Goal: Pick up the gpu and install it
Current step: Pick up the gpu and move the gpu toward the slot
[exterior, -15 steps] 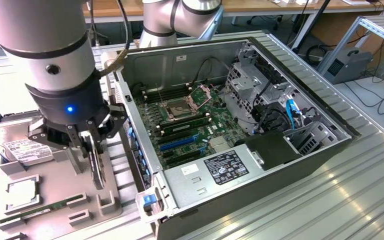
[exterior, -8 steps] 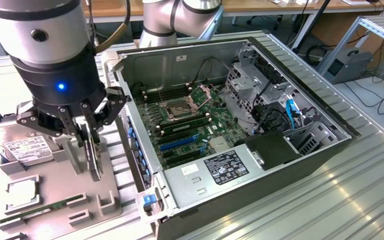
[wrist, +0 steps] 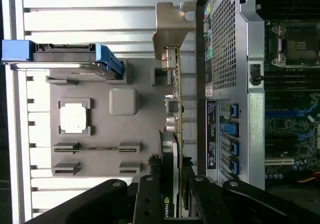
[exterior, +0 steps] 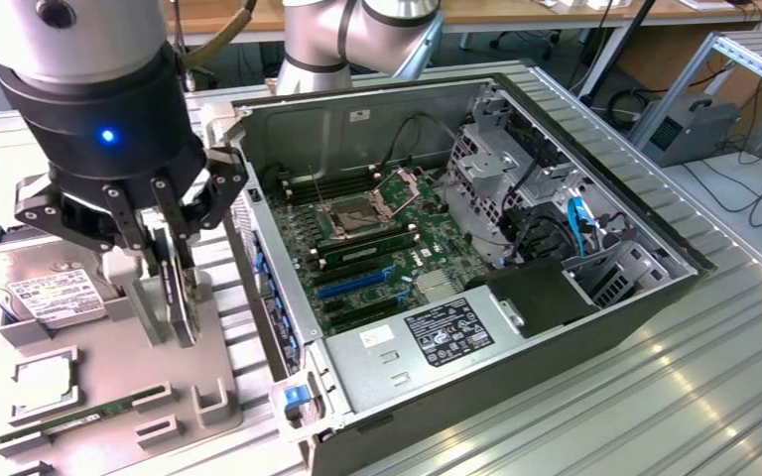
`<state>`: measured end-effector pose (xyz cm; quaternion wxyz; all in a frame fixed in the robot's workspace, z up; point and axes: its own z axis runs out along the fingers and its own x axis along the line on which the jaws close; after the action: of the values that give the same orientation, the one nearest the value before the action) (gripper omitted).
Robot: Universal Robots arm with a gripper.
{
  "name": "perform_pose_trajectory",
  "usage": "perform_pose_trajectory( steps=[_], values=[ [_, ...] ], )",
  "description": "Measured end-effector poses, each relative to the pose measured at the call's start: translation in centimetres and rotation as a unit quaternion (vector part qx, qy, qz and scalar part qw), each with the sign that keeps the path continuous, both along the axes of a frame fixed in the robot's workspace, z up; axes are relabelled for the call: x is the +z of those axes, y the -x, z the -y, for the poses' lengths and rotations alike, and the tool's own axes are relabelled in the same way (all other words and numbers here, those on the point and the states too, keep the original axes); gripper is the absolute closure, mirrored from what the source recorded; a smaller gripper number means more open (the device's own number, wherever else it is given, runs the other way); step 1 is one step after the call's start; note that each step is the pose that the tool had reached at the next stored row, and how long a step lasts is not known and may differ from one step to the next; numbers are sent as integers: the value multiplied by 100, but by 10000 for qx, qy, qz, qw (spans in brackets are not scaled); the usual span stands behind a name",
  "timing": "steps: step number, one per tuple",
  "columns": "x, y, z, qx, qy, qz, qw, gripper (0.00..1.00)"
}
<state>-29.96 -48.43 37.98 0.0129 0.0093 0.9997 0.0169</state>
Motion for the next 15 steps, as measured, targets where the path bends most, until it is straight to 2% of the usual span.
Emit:
perform_pose_trajectory(
  steps=[9,12,15],
  values=[
    [406,0,0,0,0,0,10000,73],
    [568,0,0,0,0,0,10000,73],
    [600,0,0,0,0,0,10000,73]
  ],
)
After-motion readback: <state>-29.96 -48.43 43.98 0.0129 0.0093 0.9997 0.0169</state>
